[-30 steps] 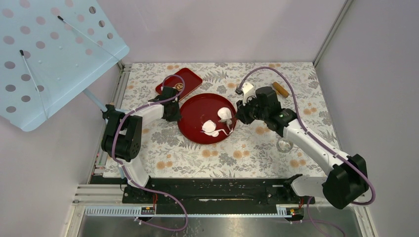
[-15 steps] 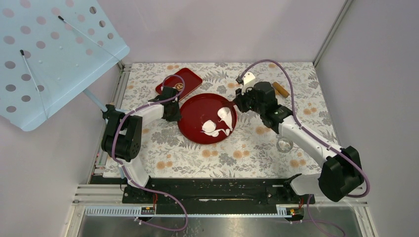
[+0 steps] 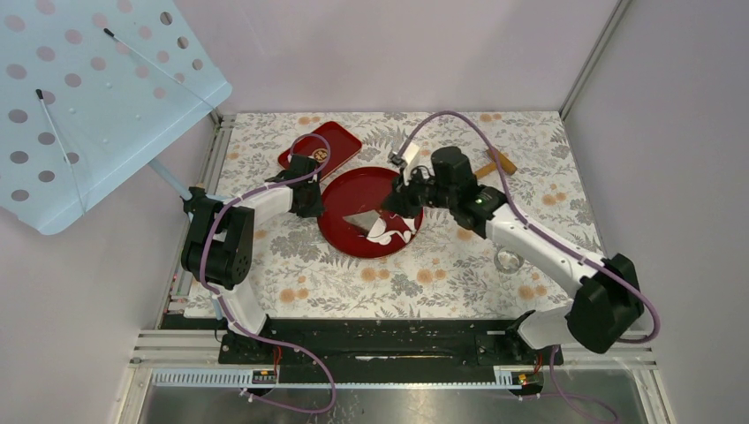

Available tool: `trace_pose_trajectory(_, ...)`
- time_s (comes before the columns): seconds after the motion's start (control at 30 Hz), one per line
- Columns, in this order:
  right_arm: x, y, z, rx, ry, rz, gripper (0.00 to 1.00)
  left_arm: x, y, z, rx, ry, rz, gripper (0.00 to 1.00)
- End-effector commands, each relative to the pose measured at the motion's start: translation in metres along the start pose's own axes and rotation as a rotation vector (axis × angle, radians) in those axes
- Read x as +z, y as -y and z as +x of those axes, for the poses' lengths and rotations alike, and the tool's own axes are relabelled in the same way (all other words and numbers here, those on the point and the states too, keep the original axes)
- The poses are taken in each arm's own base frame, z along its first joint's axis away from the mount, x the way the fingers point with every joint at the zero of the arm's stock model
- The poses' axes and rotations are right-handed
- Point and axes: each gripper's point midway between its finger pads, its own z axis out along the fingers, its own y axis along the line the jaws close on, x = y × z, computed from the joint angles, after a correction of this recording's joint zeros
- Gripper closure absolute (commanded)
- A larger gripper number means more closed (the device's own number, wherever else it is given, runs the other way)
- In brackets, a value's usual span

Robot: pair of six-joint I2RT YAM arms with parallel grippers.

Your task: Roll out the dumpling wrappers from the dough

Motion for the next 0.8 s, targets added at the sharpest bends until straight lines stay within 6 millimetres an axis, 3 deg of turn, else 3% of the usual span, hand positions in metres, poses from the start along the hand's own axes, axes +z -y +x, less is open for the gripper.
trace_pose_trajectory(0.0,0.023,-0.016,-0.019,-0.045,0.021,-0.076,1.0,0.0,-0.01,-0.014,0.015,0.06,-0.046,1.0)
trace_pose_trajectory(0.27,0.052,-0.003,-0.01,-0.038,-0.047,-0.05,1.0,0.0,-0.009,-0.014,0.016,0.06,-0.043,1.0)
trace_pose_trajectory(0.77,0.067,0.01,-0.005,-0.056,-0.077,-0.023,1.0,0.0,-0.009,-0.015,0.015,0.065,-0.041,1.0)
